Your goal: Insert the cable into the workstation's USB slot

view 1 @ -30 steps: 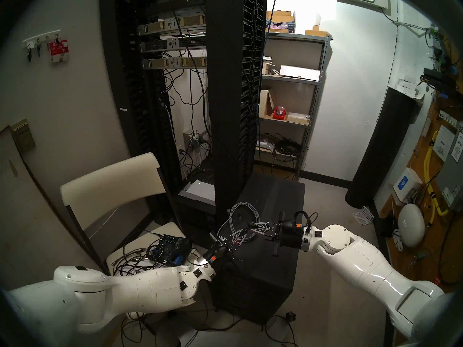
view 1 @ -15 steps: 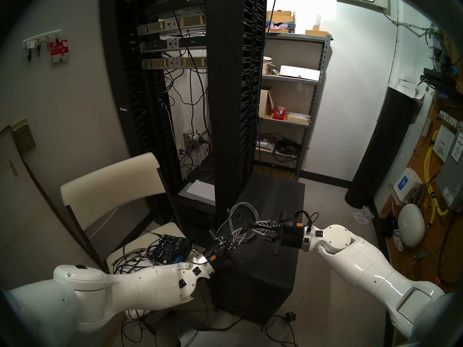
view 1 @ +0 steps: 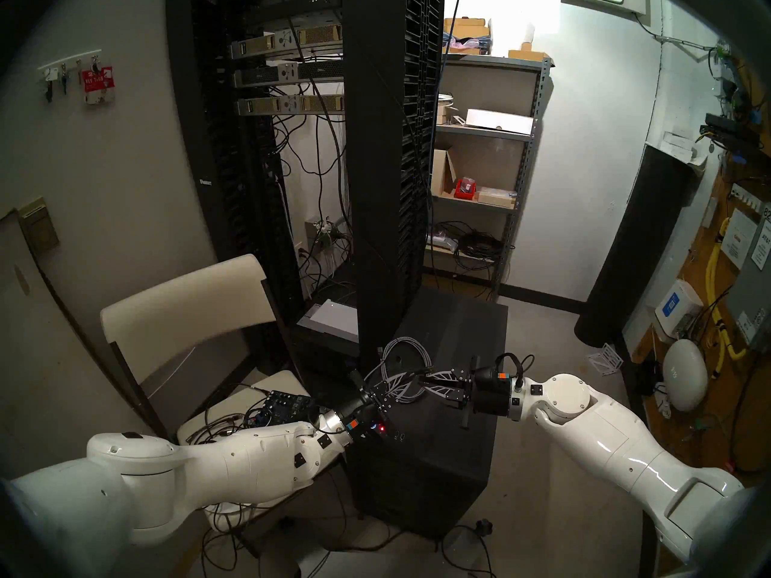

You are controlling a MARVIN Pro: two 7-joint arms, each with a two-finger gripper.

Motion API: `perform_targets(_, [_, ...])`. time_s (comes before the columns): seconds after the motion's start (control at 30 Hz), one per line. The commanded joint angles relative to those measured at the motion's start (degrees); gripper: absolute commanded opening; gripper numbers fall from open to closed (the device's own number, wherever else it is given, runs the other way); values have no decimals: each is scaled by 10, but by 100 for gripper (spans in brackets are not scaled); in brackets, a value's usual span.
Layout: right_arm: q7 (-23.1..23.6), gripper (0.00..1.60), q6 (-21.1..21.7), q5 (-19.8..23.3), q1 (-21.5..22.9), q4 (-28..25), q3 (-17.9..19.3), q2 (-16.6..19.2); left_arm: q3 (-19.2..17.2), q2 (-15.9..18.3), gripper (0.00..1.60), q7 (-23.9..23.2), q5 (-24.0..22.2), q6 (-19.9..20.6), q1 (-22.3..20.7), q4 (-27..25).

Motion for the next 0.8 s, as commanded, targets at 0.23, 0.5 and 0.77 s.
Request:
perform_targets(0.23, [-1, 77, 19, 3, 5, -18, 14, 18, 1, 0, 0, 45, 149, -4, -49, 37])
perform_targets(0.5, [5, 79, 23, 7, 8, -24, 17, 17, 4, -6, 0, 108, 253, -4, -55, 60])
perform_targets(0.77, [16, 110, 26, 9, 13, -29, 13, 10, 8, -19, 0, 178, 334, -4, -55, 87])
